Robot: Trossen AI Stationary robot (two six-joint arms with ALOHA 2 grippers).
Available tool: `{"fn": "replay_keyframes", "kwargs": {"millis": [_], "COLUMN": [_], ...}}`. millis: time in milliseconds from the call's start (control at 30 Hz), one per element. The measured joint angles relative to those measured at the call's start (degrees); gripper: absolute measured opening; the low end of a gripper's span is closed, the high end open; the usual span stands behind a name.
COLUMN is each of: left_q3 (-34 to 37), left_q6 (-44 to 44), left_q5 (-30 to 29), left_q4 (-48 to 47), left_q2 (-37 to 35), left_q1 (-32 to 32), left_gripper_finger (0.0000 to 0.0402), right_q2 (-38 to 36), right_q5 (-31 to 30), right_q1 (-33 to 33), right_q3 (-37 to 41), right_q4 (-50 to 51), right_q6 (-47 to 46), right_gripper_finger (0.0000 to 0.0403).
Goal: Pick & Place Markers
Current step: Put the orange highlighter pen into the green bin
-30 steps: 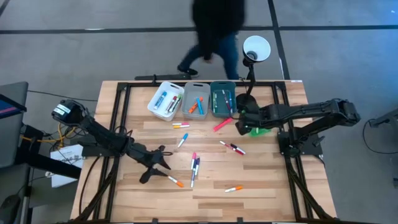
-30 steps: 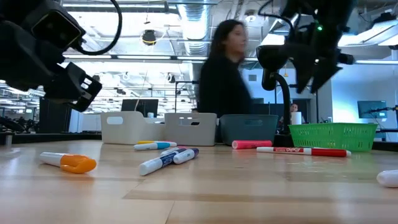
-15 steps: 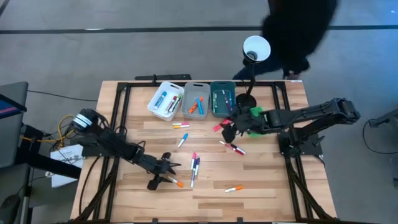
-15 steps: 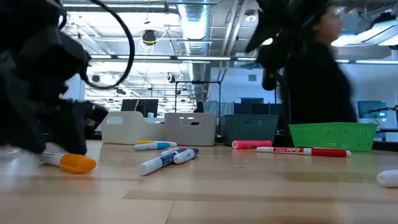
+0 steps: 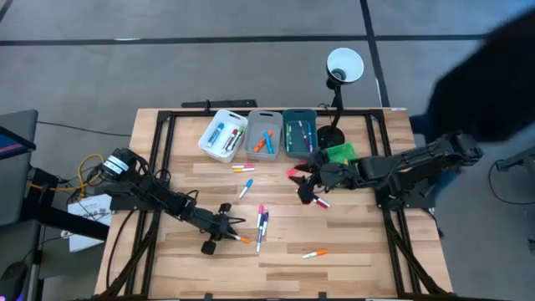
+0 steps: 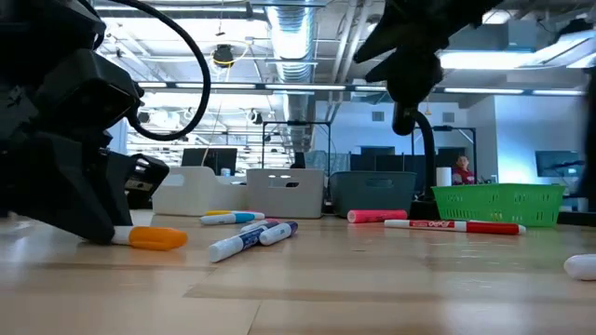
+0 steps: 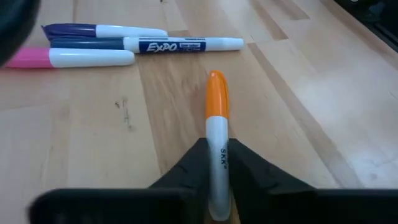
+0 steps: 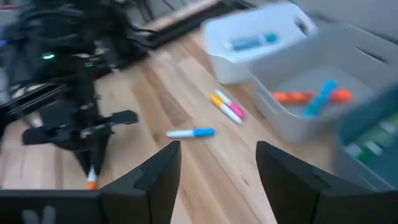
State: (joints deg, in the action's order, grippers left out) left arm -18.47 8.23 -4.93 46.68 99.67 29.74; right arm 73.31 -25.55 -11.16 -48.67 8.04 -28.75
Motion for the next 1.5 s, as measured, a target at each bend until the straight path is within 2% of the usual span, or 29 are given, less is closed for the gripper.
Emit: {"fn": "replay_keyframes", "kwargs": {"millis": [67,200,300,400,567,633,700,800,1000,1500], "left_q3": [0.04,-0.06,-0.40,-0.33,-0.38,-0.34,-0.52,-0.60,-0.49,-0.51], "left_q6": [0.20,0.20,0.12,-1.92,-3.49,-4.60,-6.44,-7.95,-9.53,-9.53], "left_q5": [-0.08,-2.59,-3.69,-4.39,-4.50,-4.67,-4.58,-4.47,-5.82,-6.06], "left_q4": [0.09,-0.81,-0.09,-0.88,-1.63,-2.94,-2.55,-2.88,-3.14,-2.98], "left_q2": [-0.04,-1.42,-4.37,-7.87,-13.09,-14.73,-15.07,-15.35,-15.53,-15.67], "left_q1": [-0.55,-2.39,-4.10,-5.94,-9.61,-10.94,-11.92,-12.77,-12.84,-13.41], "left_gripper_finger": [0.0031,0.0031,0.0053,0.0060,0.0035,0.0033,0.0040,0.0052,0.0039,0.0051], "right_q2": [1.28,8.61,16.61,24.03,32.16,34.24,35.47,36.78,37.38,37.65], "right_q5": [0.24,4.09,5.98,6.29,7.01,11.62,15.57,18.23,19.11,19.59], "right_q1": [-1.26,-3.69,-4.97,-5.24,-4.04,-2.90,-1.82,-0.62,-0.30,-0.20], "right_q3": [2.54,5.06,4.90,2.87,-1.11,-3.03,-4.34,-5.86,-6.13,-6.16], "right_q4": [-6.78,-24.46,-34.41,-39.40,-39.55,-39.98,-40.06,-40.40,-39.95,-40.20], "right_q6": [4.56,13.66,16.94,16.90,15.35,12.88,10.31,8.00,7.71,7.60], "right_gripper_finger": [0.0194,0.0186,0.0179,0.0173,0.0172,0.0175,0.0176,0.0177,0.0166,0.0046]}}
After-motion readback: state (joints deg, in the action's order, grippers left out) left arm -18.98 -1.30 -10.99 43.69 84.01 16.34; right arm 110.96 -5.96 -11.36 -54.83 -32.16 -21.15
